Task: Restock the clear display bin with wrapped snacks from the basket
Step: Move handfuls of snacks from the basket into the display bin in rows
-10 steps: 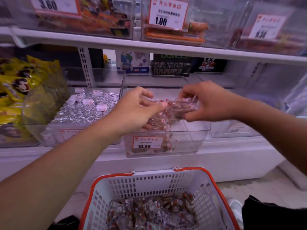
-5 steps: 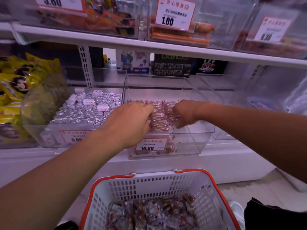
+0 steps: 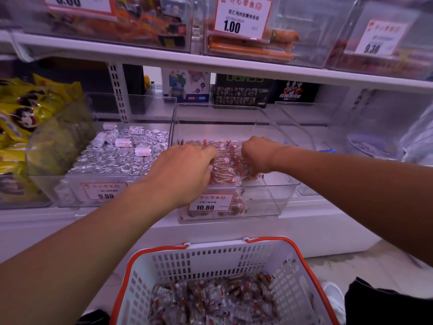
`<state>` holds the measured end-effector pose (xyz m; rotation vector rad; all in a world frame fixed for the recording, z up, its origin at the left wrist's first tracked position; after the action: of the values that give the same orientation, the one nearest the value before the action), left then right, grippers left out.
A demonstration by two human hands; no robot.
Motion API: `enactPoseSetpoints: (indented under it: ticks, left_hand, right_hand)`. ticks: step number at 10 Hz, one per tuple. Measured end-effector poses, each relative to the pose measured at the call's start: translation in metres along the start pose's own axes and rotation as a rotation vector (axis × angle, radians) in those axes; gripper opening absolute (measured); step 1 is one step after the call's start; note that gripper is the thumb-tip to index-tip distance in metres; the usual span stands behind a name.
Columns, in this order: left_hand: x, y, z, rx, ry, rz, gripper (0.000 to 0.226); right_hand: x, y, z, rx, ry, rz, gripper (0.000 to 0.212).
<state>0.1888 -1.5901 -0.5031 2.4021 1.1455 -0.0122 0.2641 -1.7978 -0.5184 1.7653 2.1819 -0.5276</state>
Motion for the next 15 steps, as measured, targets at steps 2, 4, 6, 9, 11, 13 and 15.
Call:
enactPoseSetpoints:
  ticks: [2, 4, 6, 9, 11, 13, 15]
  left_hand:
    - [-0.002, 0.003, -0.002, -0.036, -0.047, 0.002, 0.012]
    - [-0.009, -0.011, -0.022, -0.059, -0.220, 0.208, 0.027]
    - [-0.019, -0.046, 0.018, 0.258, -0.200, 0.389, 0.023]
    - [0.031, -0.165, 0.183, 0.949, -0.088, -0.465, 0.034]
    - [-0.006, -0.254, 0.280, 0.890, -0.483, -1.100, 0.093]
    - [-0.047, -0.302, 0.359, 0.538, -0.747, -1.524, 0.109]
    - [-0.025, -0.291, 0.380, 0.083, -0.991, -1.788, 0.044]
  right_hand:
    - [-0.002, -0.011, -0.019, -0.008, 0.080, -0.006, 0.039]
    - [0.008, -0.083, -0.059, -0.623, 0.404, 0.003, 0.005]
    - [0.074, -0.154, 0.045, -0.887, 0.973, 0.109, 0.012]
    - [0.221, -0.168, 0.286, 0.637, 0.726, -0.021, 0.097]
    - [0.272, -0.195, 0.336, 0.788, 0.887, 0.113, 0.137]
    - [0.281, -0.183, 0.338, 0.666, 0.898, 0.230, 0.092]
    - [0.280, -0.180, 0.342, 0.646, 0.911, 0.214, 0.065]
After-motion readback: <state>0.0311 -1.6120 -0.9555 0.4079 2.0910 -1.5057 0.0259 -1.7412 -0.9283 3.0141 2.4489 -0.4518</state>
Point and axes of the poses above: each hand's wrist, its own y-axis towards the middle knuckle, its own z-axis out of the palm, x = y × z, the point moved 2 cm from there along y, towards the middle knuckle, and after that the axes turned 10 degrees about -y, right-handed, at the moved point
